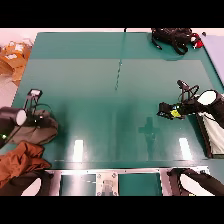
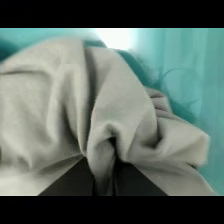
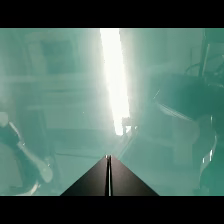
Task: Fold the shirts.
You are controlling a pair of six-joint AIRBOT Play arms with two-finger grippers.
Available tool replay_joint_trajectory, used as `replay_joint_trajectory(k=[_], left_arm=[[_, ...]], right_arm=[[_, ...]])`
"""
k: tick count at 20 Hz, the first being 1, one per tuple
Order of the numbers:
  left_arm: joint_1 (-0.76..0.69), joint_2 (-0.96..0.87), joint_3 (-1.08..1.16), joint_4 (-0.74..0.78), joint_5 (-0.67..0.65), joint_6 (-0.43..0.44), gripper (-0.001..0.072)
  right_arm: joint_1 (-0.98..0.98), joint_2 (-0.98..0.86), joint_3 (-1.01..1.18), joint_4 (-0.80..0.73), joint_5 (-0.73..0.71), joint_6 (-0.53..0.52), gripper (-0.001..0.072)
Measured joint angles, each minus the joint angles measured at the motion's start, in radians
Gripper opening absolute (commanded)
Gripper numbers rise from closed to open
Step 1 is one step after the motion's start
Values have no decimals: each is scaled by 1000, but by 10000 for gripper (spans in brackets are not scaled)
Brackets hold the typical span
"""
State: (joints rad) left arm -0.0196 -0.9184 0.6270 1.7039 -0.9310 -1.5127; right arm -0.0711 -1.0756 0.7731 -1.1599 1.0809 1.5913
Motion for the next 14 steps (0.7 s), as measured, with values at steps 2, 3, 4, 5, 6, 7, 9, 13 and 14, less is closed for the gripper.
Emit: replay_joint_trajectory(k=[2, 3, 4, 5, 6, 7, 9, 13, 14], left_arm=[[-38, 0, 124, -111, -41, 71, 20], [-73, 0, 193, -159, -62, 97, 20], [-121, 0, 270, -205, -66, 117, 20], [-172, -2, 334, -242, -64, 132, 20], [-232, -9, 397, -278, -52, 143, 20], [-289, -22, 447, -310, -29, 152, 20], [-408, -73, 525, -378, 33, 164, 21], [-563, -234, 585, -483, 139, 175, 375], [-579, -277, 591, -502, 149, 176, 720]], right_arm=[[0, 0, 0, 0, 0, 0, 15], [0, 0, 0, 0, 0, 0, 15], [0, 0, 0, 0, 0, 0, 15], [0, 0, 0, 0, 0, 0, 15], [0, 0, 0, 0, 0, 0, 15], [0, 0, 0, 0, 0, 0, 15], [0, 0, 0, 0, 0, 0, 15], [0, 0, 0, 8, 8, 0, 87], [0, 0, 0, 10, 13, 0, 252]])
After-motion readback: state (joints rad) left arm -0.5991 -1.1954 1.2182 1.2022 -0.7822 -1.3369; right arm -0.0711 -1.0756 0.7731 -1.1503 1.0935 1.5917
